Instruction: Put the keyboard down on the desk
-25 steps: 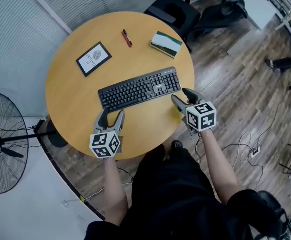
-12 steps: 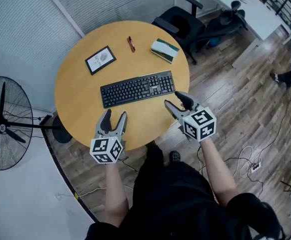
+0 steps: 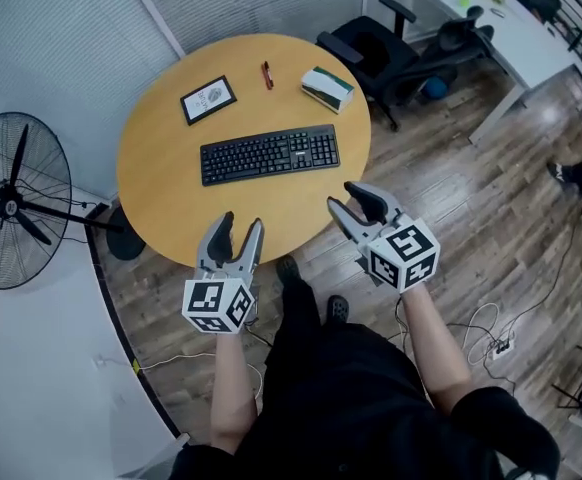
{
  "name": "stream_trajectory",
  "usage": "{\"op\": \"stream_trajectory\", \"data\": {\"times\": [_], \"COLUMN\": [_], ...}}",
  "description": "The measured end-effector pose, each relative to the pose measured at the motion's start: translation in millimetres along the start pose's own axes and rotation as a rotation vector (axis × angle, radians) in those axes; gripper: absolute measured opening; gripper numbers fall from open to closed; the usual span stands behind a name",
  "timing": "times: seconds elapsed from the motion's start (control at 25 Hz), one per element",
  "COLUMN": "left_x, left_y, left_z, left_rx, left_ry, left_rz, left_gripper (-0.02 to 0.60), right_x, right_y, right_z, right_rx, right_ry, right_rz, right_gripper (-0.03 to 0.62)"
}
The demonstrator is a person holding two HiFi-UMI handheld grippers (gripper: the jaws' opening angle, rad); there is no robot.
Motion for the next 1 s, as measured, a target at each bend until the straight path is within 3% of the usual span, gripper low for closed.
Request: {"op": "stream_trajectory", "data": {"times": [0.48,0.76,1.0], "left_x": [29,38,50], "left_y": [13,18,15], "left_z": [-40,-34,-35], "left_rx": [-0.037,-0.051,-0.035], "left_ry": [0.04,0.062,0.072], "left_rz": [-0.047,-0.065,-0.075], "left_gripper": [0.141,0.058,0.026], "right_x": [40,39,43], "right_y": [12,19,15], "right_z": [25,37,46], "right_rx": [0.052,0.061,0.061], "right_ry": [0.042,0.059,0.06], "right_rz": [-0.049,-0.06,-0.058], "right_gripper": [0.082,0.042,0.028]}}
Point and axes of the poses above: the fingertips, and each gripper's own axes: x backward along the fingers, z to its left, y out of its top, the point moved 5 cm from there along x, backward along the fingers, and after that the axes turned 5 degrees about z, right-handed, at the moved point
